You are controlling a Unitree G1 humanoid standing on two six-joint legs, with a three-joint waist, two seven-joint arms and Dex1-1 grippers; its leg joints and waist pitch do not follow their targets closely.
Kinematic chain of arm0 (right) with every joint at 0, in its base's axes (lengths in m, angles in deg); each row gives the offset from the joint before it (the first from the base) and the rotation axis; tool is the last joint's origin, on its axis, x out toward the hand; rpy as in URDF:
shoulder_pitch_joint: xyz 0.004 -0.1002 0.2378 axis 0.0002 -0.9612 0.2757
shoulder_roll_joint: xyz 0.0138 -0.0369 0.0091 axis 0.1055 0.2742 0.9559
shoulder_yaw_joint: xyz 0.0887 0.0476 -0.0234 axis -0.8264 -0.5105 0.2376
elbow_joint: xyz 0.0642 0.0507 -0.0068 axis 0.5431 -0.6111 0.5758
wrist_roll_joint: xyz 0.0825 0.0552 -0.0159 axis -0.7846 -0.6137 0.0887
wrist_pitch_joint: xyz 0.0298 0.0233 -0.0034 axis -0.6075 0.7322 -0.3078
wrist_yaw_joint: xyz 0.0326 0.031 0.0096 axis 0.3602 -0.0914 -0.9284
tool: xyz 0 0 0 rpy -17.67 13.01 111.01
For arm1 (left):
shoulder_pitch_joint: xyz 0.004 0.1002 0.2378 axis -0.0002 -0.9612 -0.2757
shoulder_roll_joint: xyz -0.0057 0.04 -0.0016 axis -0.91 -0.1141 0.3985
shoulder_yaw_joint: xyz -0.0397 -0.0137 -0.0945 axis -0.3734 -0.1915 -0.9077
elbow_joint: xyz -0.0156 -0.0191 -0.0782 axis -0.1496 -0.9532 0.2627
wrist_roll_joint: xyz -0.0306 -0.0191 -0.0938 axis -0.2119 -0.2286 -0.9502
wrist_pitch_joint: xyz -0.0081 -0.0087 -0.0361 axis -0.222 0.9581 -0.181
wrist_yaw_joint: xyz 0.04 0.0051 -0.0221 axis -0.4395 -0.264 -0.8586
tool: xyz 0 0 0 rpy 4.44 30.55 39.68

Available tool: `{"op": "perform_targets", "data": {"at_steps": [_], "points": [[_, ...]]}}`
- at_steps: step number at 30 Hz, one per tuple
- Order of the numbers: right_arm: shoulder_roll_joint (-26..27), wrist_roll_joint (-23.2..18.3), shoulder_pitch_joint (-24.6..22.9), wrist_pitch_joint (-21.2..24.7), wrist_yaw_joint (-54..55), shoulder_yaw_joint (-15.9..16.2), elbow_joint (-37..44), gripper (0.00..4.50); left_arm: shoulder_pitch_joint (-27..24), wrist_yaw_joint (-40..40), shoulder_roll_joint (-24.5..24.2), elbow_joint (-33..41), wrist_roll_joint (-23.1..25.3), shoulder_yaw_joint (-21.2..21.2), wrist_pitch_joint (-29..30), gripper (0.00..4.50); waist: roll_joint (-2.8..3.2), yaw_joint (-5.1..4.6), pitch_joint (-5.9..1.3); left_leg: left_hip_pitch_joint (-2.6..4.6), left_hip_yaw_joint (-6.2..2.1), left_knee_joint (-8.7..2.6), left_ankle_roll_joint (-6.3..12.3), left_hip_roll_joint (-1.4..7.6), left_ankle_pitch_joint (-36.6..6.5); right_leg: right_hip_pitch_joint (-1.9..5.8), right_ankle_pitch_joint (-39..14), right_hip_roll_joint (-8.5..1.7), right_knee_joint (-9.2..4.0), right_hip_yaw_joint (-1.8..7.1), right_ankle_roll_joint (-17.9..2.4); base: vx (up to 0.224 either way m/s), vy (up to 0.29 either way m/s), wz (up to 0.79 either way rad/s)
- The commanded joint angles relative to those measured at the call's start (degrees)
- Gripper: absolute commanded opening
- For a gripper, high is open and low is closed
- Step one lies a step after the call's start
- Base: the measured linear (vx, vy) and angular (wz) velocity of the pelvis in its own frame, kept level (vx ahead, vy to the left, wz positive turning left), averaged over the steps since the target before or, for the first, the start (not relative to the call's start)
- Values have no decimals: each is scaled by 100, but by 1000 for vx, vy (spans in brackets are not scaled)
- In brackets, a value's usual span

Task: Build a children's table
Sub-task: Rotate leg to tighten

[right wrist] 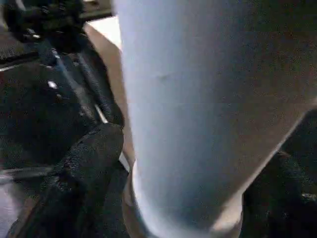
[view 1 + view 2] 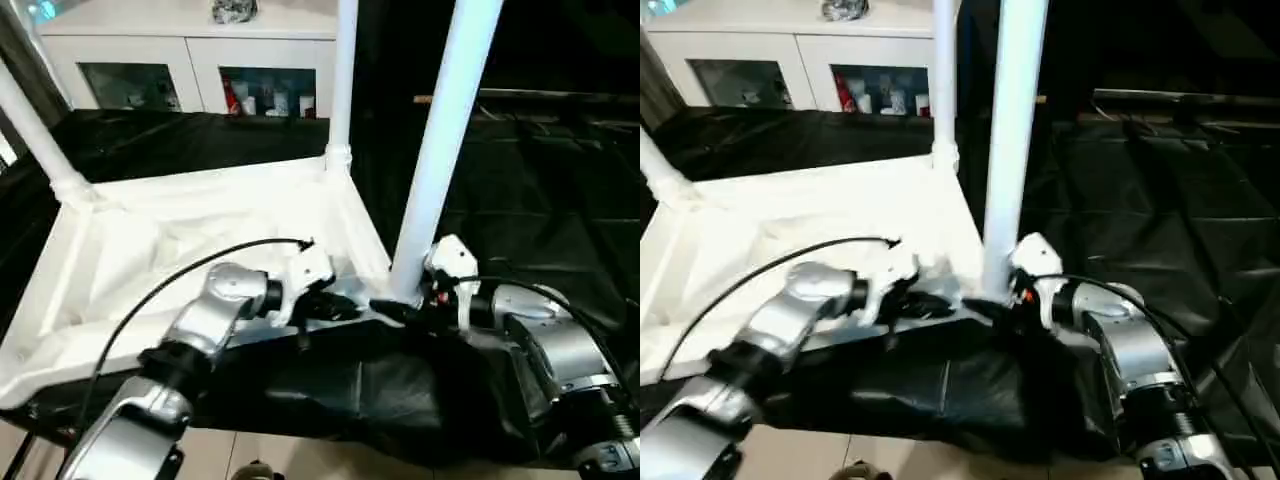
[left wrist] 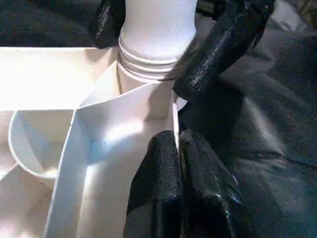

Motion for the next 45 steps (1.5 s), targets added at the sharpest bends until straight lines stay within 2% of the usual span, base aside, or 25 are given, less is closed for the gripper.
{"op": "perform_targets", "data": {"at_steps": [1,3,7,12,15,17,19,21,22,23,26,28,29,33,34,35,36,37,38,40,41,45], "points": [[-37,-80,-32,82,-182,95,201,337,77,186,31,395,-230,46,-14,0,-116,-8,-417,46,-74,-406,390,277,-1285,311,-2202,-410,-412,323,-812,0,0,0],[-52,-76,-47,118,-242,158,224,304,51,206,19,452,-227,57,27,0,-121,-3,-419,40,-65,-397,404,264,-1223,317,-2118,-408,-402,324,-842,0,0,0],[-26,-77,-72,155,-254,190,246,278,29,193,40,503,-210,65,69,0,-125,2,-406,49,-62,-398,378,251,-1288,311,-2347,-415,-438,316,-772,0,0,0],[107,-108,-130,285,37,109,205,269,103,-187,204,367,-84,42,136,0,-136,-11,-403,48,-70,-403,351,247,-1291,304,-2455,-409,-458,310,-694,0,0,0],[383,34,-134,319,635,13,72,268,304,-821,461,-20,80,-58,89,0,-141,-23,-402,54,-72,-397,296,221,-1280,302,-2572,-410,-484,297,-617,0,0,0],[691,324,-56,360,1489,-61,-250,268,504,-1364,733,-340,181,-130,66,0,-148,-48,-405,48,-77,-402,240,219,-1226,291,-2589,-409,-484,297,-578,0,0,0],[980,588,56,444,2249,-90,-596,268,777,-2001,1020,-743,291,-206,123,0,-154,-83,-392,64,-68,-396,187,177,-1317,283,-2787,-394,-527,266,-513,0,0,0],[1189,592,139,531,2620,-177,-746,267,943,-2345,1170,-989,313,-275,118,0,-153,-87,-390,92,-68,-381,199,155,-1416,277,-3049,-408,-582,250,-381,0,0,0],[1411,562,230,635,3005,-299,-892,267,1097,-2651,1310,-1215,318,-356,106,0,-160,-94,-384,78,-69,-383,221,143,-1427,288,-3151,-402,-604,235,-305,0,0,0],[1690,499,351,691,3405,-437,-1065,267,1272,-2957,1481,-1438,291,-459,90,0,-137,-104,-384,96,-69,-376,212,136,-1452,263,-3230,-404,-627,229,-270,0,0,0],[1953,455,475,603,3710,-532,-1248,267,1426,-3122,1631,-1621,264,-519,52,0,-127,-133,-401,99,-97,-395,184,155,-1517,277,-3126,-404,-629,214,-278,0,0,0],[2109,422,561,484,3812,-591,-1378,267,1501,-3112,1713,-1708,267,-522,-6,0,-108,-150,-414,77,-110,-415,200,182,-1514,298,-2846,-410,-587,233,-360,0,0,0],[2195,312,620,482,3766,-700,-1421,323,1524,-3018,1750,-1739,257,-519,-64,0,-112,-167,-423,67,-103,-417,238,187,-1471,302,-2629,-411,-564,250,-445,0,0,0],[2152,136,647,523,3500,-798,-1306,357,1460,-2731,1687,-1735,229,-463,-200,0,-119,-157,-431,41,-87,-412,356,201,-1264,338,-2115,-417,-483,284,-706,0,0,0],[2107,162,636,486,3412,-755,-1262,357,1443,-2648,1661,-1753,228,-459,-251,0,-120,-156,-427,43,-82,-410,362,198,-1258,337,-2111,-419,-486,286,-724,0,0,0],[2106,163,636,485,3409,-754,-1261,382,1442,-2646,1660,-1754,228,-458,-252,0,-120,-151,-428,39,-78,-404,369,190,-1236,346,-2114,-422,-481,288,-741,0,0,0],[2022,188,606,442,3249,-680,-1190,384,1400,-2530,1613,-1736,224,-446,-302,0,-118,-152,-423,44,-76,-406,366,194,-1244,339,-2137,-422,-483,290,-747,0,0,0],[1690,153,437,351,2533,-418,-841,384,1200,-2040,1438,-1500,142,-377,-378,0,-134,-127,-418,30,-74,-399,414,183,-1261,376,-2193,-418,-489,282,-692,0,0,0],[1625,142,402,336,2391,-367,-769,384,1161,-1951,1404,-1446,126,-363,-385,0,-141,-121,-420,24,-74,-405,435,199,-1238,379,-2153,-426,-476,296,-680,0,0,0],[1478,150,340,297,2116,-287,-656,384,1084,-1747,1333,-1332,71,-352,-380,0,-133,-123,-420,31,-74,-405,455,209,-1216,364,-2184,-428,-473,294,-702,0,0,0],[1203,109,233,262,1619,-182,-446,384,932,-1360,1179,-1101,-20,-304,-368,0,-134,-113,-411,25,-74,-404,457,207,-1238,371,-2332,-433,-485,289,-689,0,0,0],[819,1,110,260,1029,-95,-168,384,740,-920,936,-786,-93,-207,-268,0,-124,-116,-398,34,-74,-411,451,227,-1323,341,-2538,-425,-500,290,-654,0,0,0]]}}
